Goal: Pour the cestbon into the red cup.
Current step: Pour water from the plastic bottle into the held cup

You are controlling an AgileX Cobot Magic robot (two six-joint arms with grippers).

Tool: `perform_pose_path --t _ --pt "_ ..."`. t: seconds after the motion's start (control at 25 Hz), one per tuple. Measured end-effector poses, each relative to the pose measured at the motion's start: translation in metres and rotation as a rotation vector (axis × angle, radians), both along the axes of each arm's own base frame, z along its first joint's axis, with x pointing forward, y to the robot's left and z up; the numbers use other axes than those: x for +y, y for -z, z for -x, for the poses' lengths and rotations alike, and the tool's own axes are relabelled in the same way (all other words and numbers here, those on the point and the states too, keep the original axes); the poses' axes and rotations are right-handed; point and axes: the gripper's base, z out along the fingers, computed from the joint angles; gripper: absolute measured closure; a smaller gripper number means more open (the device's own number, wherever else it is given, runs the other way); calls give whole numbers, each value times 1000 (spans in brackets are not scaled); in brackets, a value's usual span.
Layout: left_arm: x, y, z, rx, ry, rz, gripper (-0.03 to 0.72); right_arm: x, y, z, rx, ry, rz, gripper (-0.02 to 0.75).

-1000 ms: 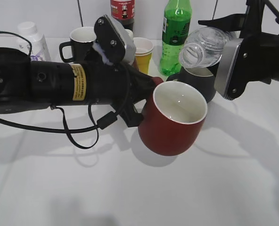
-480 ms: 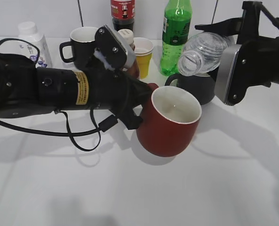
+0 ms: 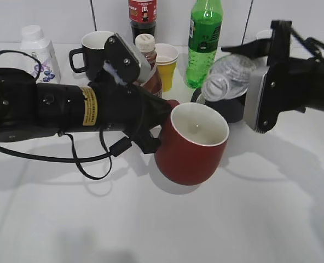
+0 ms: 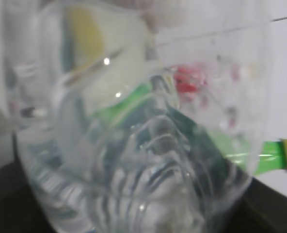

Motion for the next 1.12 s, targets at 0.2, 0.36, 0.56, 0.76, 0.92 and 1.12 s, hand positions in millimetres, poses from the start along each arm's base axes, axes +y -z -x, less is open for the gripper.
perform_pose_path --t 0.2,0.36,0.56,0.76,0.92,1.12 --pt "3 0 -2 1 -10 -1 629 1 4 -1 -12 -11 13 269" --pt "3 0 -2 1 -9 0 629 1 3 -1 -47 -24 33 269" --pt "3 0 -2 0 -8 2 629 2 2 0 -93 -40 57 269" --pt "1 -2 0 -13 21 18 629 2 2 0 -122 -48 80 269" --pt "0 -1 1 -21 37 11 629 2 1 0 -141 -54 93 269" --pt "0 -1 1 -28 52 6 629 2 1 0 -188 -67 128 269"
